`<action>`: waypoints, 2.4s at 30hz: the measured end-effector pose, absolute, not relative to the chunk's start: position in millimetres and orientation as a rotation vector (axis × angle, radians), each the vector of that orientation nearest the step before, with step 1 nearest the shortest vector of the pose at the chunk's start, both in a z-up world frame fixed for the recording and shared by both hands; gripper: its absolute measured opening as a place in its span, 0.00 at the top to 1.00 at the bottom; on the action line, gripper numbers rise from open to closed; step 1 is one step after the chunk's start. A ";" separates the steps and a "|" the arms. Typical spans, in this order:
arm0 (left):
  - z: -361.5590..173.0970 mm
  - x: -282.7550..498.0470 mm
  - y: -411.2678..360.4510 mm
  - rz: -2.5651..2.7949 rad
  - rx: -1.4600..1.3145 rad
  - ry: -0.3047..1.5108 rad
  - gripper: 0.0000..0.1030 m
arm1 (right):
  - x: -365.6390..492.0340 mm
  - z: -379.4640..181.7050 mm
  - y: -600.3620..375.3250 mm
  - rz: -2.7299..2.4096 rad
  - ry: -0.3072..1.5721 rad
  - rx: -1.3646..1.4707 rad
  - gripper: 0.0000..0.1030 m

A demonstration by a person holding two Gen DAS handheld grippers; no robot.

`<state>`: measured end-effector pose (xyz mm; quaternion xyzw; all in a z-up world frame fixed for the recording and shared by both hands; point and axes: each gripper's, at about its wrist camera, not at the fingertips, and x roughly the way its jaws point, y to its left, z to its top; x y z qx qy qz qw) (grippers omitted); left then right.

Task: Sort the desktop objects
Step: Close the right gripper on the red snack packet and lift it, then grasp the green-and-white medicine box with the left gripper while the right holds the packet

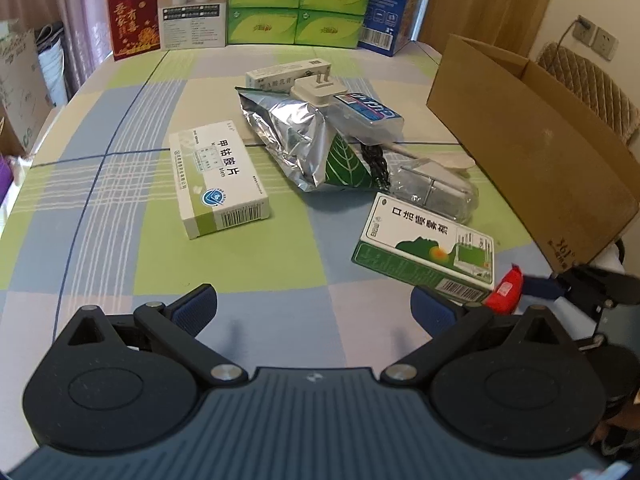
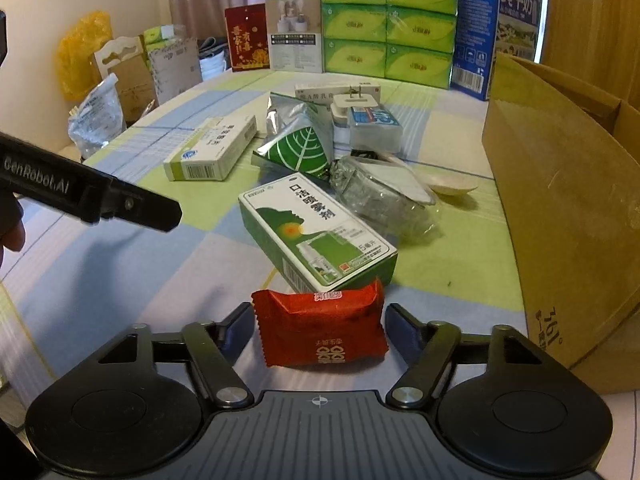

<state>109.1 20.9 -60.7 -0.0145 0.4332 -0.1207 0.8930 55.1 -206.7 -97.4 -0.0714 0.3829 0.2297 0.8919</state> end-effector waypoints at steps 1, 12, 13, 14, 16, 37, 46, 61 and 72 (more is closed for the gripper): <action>-60.0 109.1 21.3 -0.256 -0.037 0.895 0.02 | 54.6 -97.8 -205.5 0.475 0.796 -0.159 0.43; -60.3 108.9 19.2 -0.257 -0.045 0.894 0.02 | 53.7 -92.7 -215.7 0.416 0.781 -0.169 0.58; -60.5 108.8 19.7 -0.257 -0.046 0.894 0.02 | 55.1 -91.9 -217.7 0.404 0.778 -0.162 0.58; -60.6 108.9 20.2 -0.256 -0.047 0.893 0.02 | 56.0 -91.0 -218.8 0.394 0.774 -0.158 0.58; -60.7 109.5 20.8 -0.254 -0.051 0.893 0.02 | 59.2 -89.6 -222.4 0.370 0.768 -0.144 0.59; -54.3 133.1 -9.7 -0.557 0.243 0.806 0.02 | 96.6 -90.0 -222.7 0.319 0.780 -0.120 0.59; -71.8 168.3 -51.5 -0.820 0.451 0.753 0.14 | 89.9 -88.3 -229.5 0.304 0.819 -0.157 0.59; -88.8 159.0 -71.7 -0.783 0.461 0.910 0.49 | 76.9 -80.1 -243.1 0.268 0.869 -0.105 0.59; -75.6 97.8 -57.9 -0.558 0.205 0.939 0.43 | 54.5 -66.8 -249.2 0.258 0.857 -0.055 0.59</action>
